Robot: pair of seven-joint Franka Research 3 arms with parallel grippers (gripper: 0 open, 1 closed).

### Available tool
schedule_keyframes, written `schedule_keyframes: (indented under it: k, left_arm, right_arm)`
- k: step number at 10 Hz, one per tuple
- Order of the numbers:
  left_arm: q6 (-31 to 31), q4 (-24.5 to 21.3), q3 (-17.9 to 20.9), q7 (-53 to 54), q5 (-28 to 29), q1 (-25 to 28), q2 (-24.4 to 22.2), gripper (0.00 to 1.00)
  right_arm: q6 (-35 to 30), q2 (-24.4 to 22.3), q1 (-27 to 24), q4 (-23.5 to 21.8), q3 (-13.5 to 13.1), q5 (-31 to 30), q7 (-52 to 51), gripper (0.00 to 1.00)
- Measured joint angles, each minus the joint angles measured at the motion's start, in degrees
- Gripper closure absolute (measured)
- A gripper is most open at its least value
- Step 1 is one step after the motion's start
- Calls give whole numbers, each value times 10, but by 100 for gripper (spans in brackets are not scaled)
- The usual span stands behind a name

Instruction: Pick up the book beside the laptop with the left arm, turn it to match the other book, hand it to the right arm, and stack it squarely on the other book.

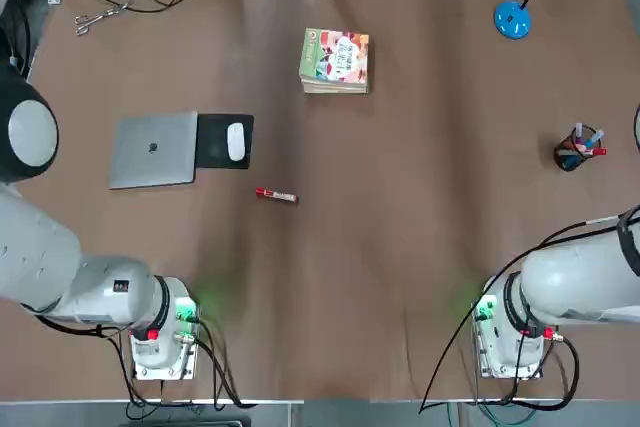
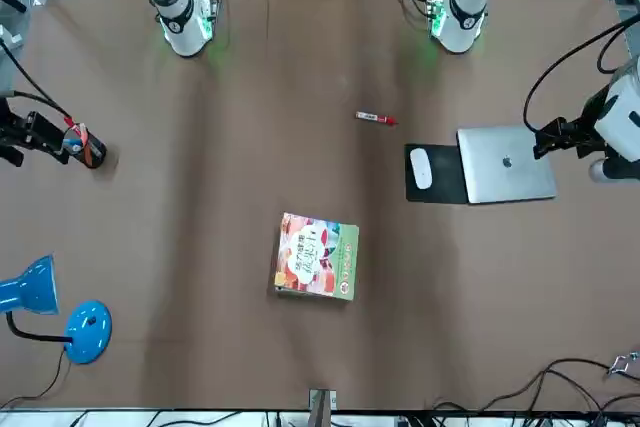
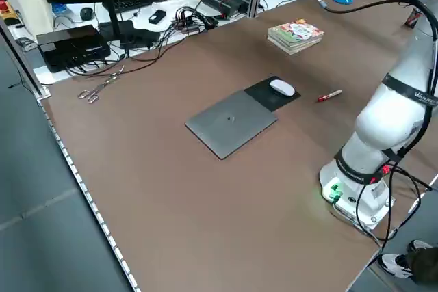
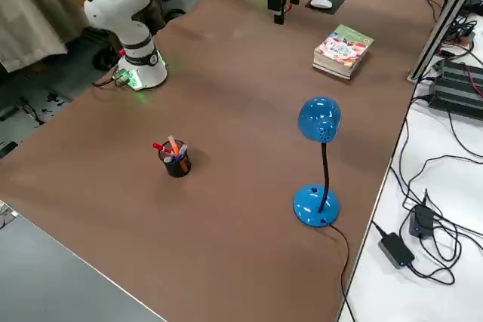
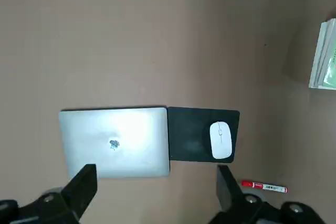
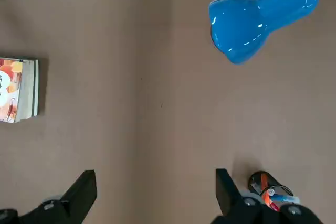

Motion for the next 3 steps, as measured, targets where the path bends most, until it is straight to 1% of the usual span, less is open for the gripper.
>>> schedule_keyframes:
  k: [3]
  left_arm:
    - [0, 0, 0, 0, 0, 0, 0, 0]
  right_arm:
    - [0, 0, 0, 0, 5, 0, 1, 0]
